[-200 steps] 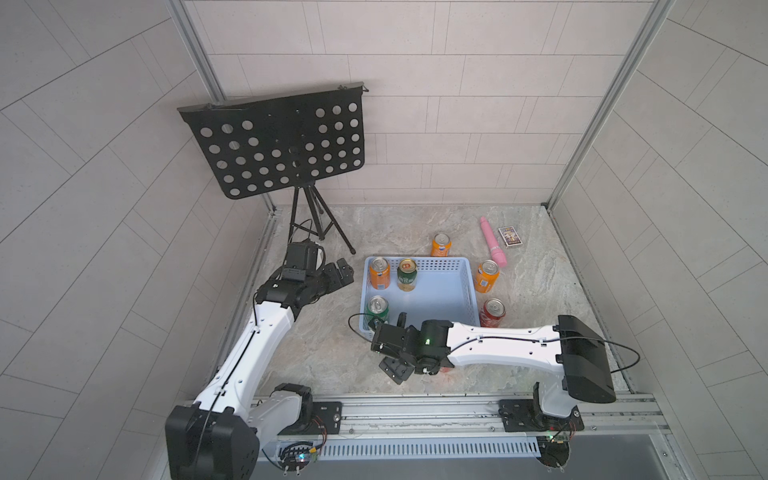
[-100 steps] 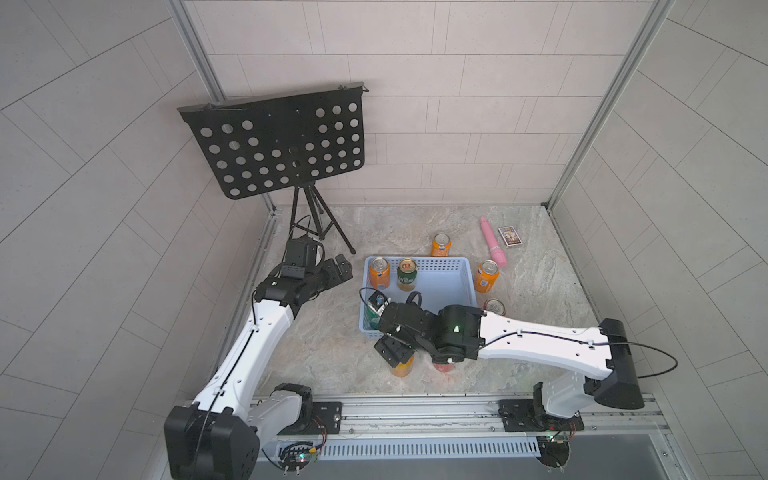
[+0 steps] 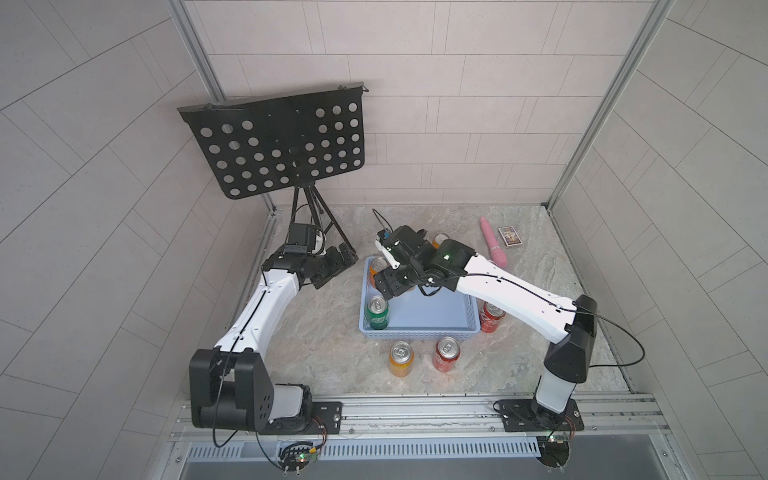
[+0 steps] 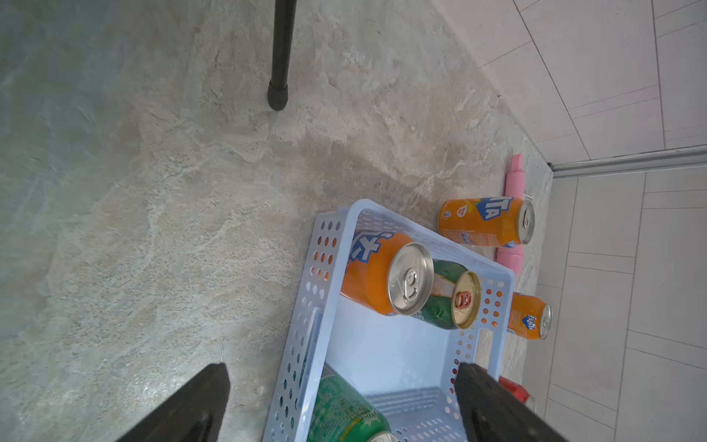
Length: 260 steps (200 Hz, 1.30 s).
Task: Take out the drinks from the basket
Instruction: Pick up the drink from the basket.
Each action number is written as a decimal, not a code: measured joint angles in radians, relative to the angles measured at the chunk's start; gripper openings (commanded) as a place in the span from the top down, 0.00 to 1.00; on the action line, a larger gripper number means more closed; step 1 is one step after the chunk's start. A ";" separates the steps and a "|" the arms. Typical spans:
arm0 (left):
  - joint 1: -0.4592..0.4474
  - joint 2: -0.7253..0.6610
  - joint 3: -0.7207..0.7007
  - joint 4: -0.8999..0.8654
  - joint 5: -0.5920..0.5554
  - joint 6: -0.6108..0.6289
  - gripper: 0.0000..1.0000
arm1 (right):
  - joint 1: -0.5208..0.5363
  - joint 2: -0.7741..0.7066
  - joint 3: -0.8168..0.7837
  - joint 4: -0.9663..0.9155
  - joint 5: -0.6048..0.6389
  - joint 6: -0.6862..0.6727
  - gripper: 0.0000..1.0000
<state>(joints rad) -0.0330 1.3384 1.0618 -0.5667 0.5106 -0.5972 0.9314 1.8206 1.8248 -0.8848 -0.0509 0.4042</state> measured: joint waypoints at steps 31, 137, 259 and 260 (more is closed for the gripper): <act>0.135 -0.029 -0.091 -0.003 0.060 0.003 0.00 | 0.005 0.111 0.025 -0.029 -0.055 0.008 0.12; 0.169 -0.055 -0.125 0.018 0.100 -0.005 0.00 | 0.037 0.257 0.155 -0.107 -0.082 0.014 0.12; 0.169 -0.056 -0.131 0.040 0.111 -0.015 0.00 | 0.037 0.354 0.172 -0.137 -0.078 0.008 0.26; 0.169 -0.056 -0.131 0.040 0.111 -0.015 0.00 | 0.038 0.354 0.172 -0.137 -0.078 0.008 0.26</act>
<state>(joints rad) 0.1360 1.2823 0.9306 -0.5270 0.6212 -0.6125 0.9691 2.1750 1.9968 -1.0218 -0.1287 0.4118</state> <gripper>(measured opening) 0.999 0.796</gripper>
